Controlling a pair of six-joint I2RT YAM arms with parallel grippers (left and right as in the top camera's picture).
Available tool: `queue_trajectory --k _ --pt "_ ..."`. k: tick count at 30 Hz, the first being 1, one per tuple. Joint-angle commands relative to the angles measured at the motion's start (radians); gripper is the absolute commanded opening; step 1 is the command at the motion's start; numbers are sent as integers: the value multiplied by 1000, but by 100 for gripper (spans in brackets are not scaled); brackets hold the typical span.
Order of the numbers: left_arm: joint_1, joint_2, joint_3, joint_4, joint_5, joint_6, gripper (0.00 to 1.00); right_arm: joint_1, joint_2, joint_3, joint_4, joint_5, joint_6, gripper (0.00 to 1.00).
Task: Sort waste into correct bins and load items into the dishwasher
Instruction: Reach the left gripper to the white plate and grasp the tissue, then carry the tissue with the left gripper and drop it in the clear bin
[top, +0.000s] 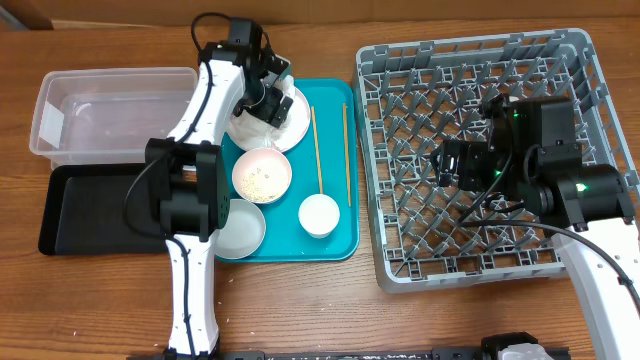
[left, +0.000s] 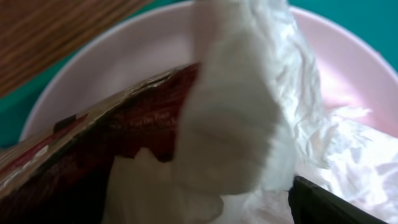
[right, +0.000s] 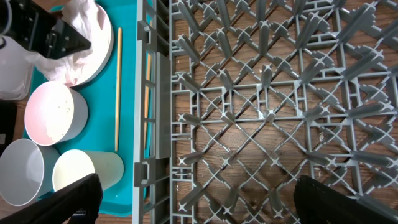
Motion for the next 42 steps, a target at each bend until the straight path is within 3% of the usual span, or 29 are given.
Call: queue_trajectory --k 1,3,5,8,9,10,11,18,32,42 --pt "-3 42 24 0 1 -15 93 -4 -2 26 1 9 -8 100" --pt "-3 49 24 -1 1 -14 89 -4 -2 26 1 9 -8 100" --pt "-3 50 24 -1 1 -14 75 -4 -2 26 2 9 -8 100" --pt "-3 50 24 -1 1 -14 40 -4 -2 26 2 9 -8 100" --pt "-3 50 24 -5 1 -14 19 -4 -2 26 2 9 -8 100" --pt "-3 50 24 -11 1 -15 8 -4 -2 26 2 9 -8 100" --pt "-3 50 24 -18 1 -19 4 -4 -2 26 2 9 -8 100" --pt "-3 37 93 -132 6 -97 4 -4 -2 26 5 9 -8 100" --pt "3 37 703 -513 58 -291 4 -4 -2 26 6 9 -8 100" --pt "143 36 906 -693 -18 -517 4 -4 -1 26 10 9 -8 100"
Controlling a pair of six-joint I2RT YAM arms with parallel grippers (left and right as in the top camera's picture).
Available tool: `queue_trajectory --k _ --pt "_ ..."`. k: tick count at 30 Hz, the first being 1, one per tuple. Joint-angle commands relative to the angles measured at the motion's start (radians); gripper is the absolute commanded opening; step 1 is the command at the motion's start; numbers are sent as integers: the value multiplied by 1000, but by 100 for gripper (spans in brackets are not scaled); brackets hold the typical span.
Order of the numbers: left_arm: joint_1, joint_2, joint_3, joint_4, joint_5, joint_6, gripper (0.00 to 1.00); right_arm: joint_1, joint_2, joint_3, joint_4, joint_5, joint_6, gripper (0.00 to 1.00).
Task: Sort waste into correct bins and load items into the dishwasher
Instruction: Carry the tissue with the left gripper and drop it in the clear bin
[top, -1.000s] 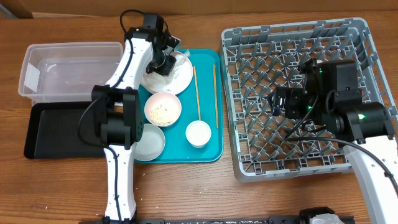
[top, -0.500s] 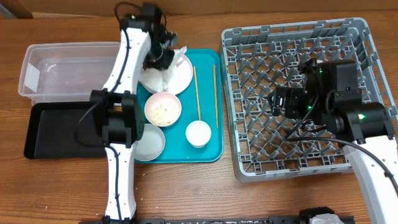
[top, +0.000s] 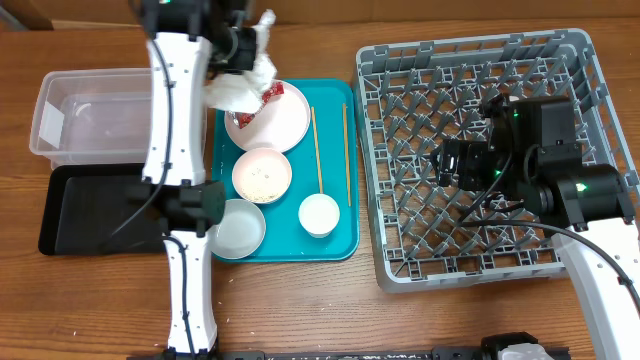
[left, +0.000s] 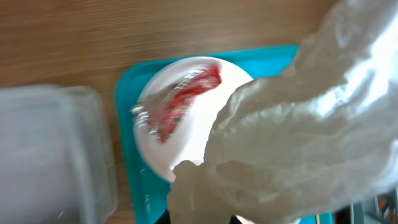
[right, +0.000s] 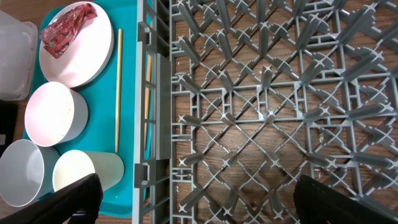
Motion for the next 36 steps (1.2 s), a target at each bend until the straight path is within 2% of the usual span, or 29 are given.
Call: queue_trajectory --k 1,4,12,14,15,17,18,19,20,25,29,33,36 --pt "108 -6 34 -6 -44 -166 4 -4 -1 26 6 9 -8 100" --pt "179 -6 11 -6 -44 -225 4 -4 1 26 5 9 -8 100" --pt "310 -6 -107 -6 -104 -241 5 -4 1 26 11 9 -7 100" --pt "325 -6 -138 -6 -104 -241 21 -4 1 26 14 8 -7 100" --pt "328 -6 -151 -6 -105 -241 34 -4 1 26 16 8 -7 100" --pt "334 -6 -174 1 -108 -241 55 -4 1 26 17 9 -8 100" --pt "334 -6 -181 7 -108 -240 81 -4 1 26 17 9 -8 100" --pt "334 -6 -184 16 -108 -235 96 -4 1 26 16 9 -8 100" --pt "334 -6 -184 24 -108 -227 100 -4 1 26 15 9 -8 100" --pt "334 -6 -167 46 -93 -206 100 -4 1 26 4 8 -8 100" --pt "330 -6 -126 61 67 -124 100 -4 1 26 2 8 -8 100" --pt "294 -6 -66 78 310 37 100 -4 1 26 4 8 -7 100" --pt "230 -6 -59 93 343 120 100 -4 1 26 9 8 -7 100"
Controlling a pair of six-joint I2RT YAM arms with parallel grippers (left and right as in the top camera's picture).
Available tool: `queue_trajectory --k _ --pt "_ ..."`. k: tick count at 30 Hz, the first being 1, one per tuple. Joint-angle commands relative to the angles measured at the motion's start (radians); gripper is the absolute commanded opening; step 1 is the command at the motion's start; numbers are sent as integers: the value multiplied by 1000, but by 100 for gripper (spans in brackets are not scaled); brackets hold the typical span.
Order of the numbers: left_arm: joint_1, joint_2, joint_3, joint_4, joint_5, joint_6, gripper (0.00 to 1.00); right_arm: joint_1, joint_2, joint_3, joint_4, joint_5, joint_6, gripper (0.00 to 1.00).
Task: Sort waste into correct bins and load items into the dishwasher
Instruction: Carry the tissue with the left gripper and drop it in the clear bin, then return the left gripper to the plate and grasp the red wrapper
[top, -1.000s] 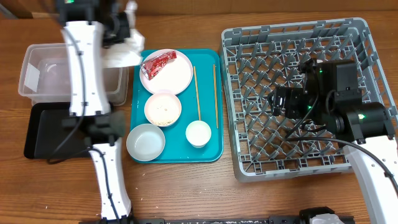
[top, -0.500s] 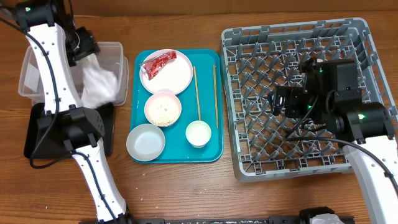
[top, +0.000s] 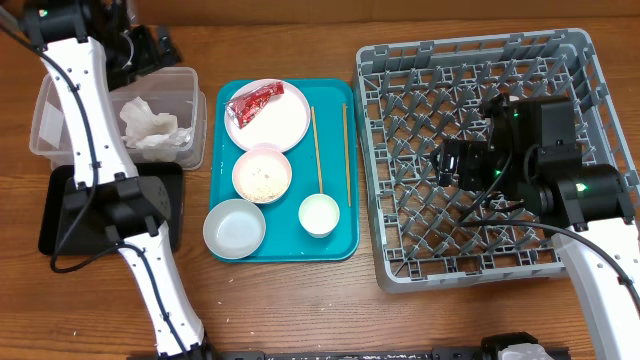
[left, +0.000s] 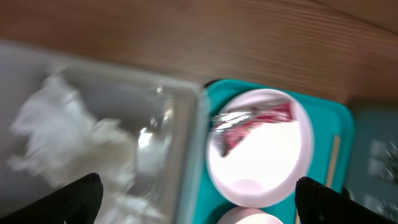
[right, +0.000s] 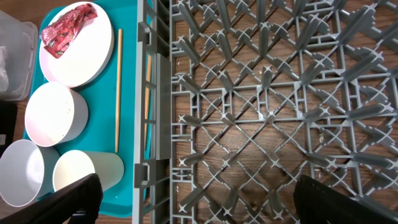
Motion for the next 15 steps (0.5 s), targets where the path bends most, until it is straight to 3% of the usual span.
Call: queue_trajectory --k 1,3,9,15 --pt "-104 -6 32 15 150 192 100 -4 1 26 10 8 -7 100" --pt "-167 -3 16 41 84 251 100 -4 1 26 11 8 -7 100" --pt "-333 44 -18 155 -297 335 100 -4 1 26 6 8 -7 100" --pt "-364 155 -18 202 -311 385 96 -4 1 26 -3 8 -7 100"
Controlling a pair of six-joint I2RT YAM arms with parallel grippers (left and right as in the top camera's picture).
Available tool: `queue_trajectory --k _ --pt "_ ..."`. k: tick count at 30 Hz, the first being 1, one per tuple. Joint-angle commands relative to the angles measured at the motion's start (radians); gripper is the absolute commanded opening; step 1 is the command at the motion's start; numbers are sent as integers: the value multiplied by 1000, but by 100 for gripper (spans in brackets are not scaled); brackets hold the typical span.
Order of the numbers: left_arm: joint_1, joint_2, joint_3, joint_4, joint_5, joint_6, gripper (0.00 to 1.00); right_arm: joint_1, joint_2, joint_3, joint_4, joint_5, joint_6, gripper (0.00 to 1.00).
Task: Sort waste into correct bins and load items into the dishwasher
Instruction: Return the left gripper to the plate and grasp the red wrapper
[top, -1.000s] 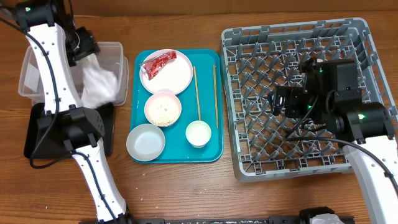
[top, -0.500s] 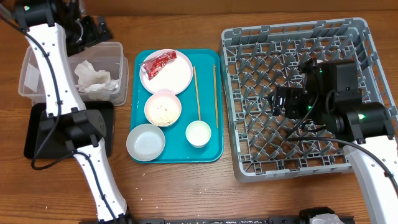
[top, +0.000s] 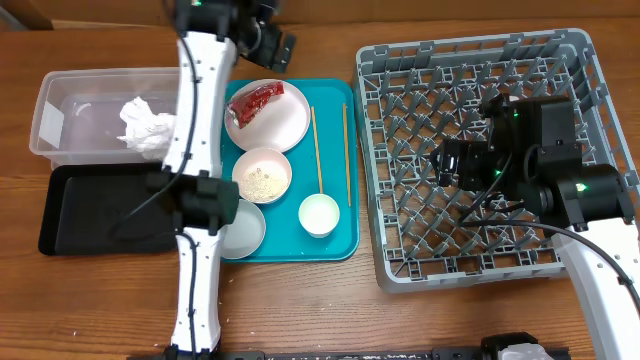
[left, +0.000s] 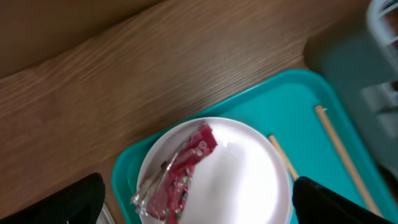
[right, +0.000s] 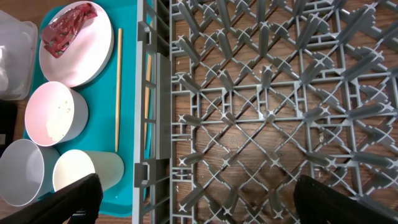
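A red wrapper (top: 258, 98) lies on the white plate (top: 283, 124) at the back of the teal tray (top: 335, 245). My left gripper (top: 268, 40) hangs open above the plate's far edge, holding nothing. Its wrist view looks down on the wrapper (left: 177, 174) and the plate (left: 249, 180), the open gripper (left: 199, 208) wide around them. A crumpled white tissue (top: 143, 128) lies in the clear bin (top: 70, 110). My right gripper (top: 455, 163) is open and empty over the grey dish rack (top: 480, 240); in its wrist view the gripper (right: 202, 202) spans the rack (right: 261, 112).
On the tray also stand a crumb-specked bowl (top: 262, 175), a second bowl (top: 237, 228), a cup (top: 319, 214) and two chopsticks (top: 316, 150). A black tray (top: 90, 215) lies in front of the clear bin. Wooden table all around.
My left gripper has moved from over the clear bin to the right, and now sits above the plate with the wrapper. The tissue stays in the bin. The right arm has not moved.
My left gripper was down on the plate among the tissue and wrapper. Then it held the tissue lifted, the wrapper left on the plate. Then the tissue lay in the clear bin with the gripper open above it. Now the gripper is back over the plate.
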Motion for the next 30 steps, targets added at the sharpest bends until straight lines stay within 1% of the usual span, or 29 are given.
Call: queue_trajectory --k 1,4,7,10,16,21,30 --pt "34 106 -13 6 -80 66 96 -4 1 26 -2 8 -7 100" --pt "43 155 -13 -2 -29 97 94 -4 1 26 -2 8 -7 100" --pt "46 182 -13 -1 31 101 91 -4 1 26 -2 9 -7 100" --pt "43 195 -13 0 30 127 90 -4 1 26 -2 8 -7 100" --pt "45 212 -16 -3 31 130 89 -4 1 26 -5 8 -7 100" --pt "45 214 -27 -15 31 130 87 -4 1 26 -6 8 -7 100" --pt "45 214 -63 -10 49 121 88 -4 1 26 -6 8 -7 100"
